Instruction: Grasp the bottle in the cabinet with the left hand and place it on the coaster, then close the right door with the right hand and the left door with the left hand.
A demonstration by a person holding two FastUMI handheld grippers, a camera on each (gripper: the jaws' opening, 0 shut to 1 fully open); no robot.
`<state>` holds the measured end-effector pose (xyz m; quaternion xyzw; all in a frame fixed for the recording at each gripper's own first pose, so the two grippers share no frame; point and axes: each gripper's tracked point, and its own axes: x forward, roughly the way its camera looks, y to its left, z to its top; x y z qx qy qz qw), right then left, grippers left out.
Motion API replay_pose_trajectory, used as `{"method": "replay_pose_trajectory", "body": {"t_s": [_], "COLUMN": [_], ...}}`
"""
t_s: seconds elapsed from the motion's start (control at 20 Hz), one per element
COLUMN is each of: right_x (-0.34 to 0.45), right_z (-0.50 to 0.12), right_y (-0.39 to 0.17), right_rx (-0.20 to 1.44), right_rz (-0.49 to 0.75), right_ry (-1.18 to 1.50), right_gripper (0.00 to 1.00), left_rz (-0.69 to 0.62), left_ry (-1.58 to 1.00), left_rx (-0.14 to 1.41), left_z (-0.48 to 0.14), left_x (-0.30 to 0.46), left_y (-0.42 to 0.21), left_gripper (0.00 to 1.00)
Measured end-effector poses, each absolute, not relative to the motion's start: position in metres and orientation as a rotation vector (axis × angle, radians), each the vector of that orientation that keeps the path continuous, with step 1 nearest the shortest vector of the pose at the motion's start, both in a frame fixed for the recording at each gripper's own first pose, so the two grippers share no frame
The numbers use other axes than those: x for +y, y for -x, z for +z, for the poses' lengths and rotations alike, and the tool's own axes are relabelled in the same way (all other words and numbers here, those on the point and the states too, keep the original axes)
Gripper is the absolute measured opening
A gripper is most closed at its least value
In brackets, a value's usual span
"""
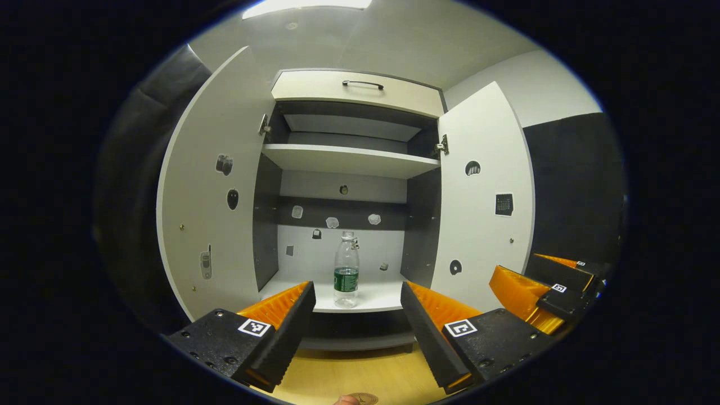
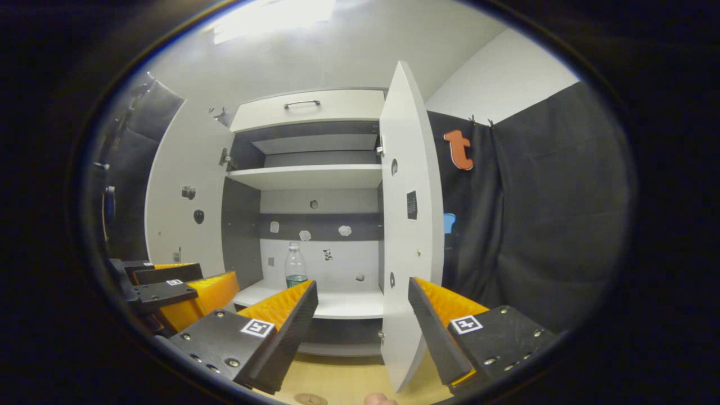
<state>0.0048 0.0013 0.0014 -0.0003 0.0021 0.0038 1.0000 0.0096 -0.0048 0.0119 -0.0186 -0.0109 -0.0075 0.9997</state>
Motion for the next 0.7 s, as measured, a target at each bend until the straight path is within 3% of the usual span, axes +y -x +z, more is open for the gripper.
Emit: {"method": "replay_pose_trajectory", "body": {"t_s": [0.3, 0.7], "right_x": [-0.006, -0.067], "right_z": [0.009, 0.011], "right_y": [-0.001, 0.032], "right_rx": [-0.002, 0.0], "right_rz": [-0.024, -0.171], "right_ry": [0.012, 0.061], "right_gripper": [0.98, 0.98], "left_rz": [-0.031, -0.037], "left_ry": [0.057, 0.081], "left_rx": [-0.021, 0.018], "left_z": [0.011, 0.001], "left_x": [0.0, 0.011], "left_y": [-0.044, -0.147], "left_gripper": [0.96, 0.96]}}
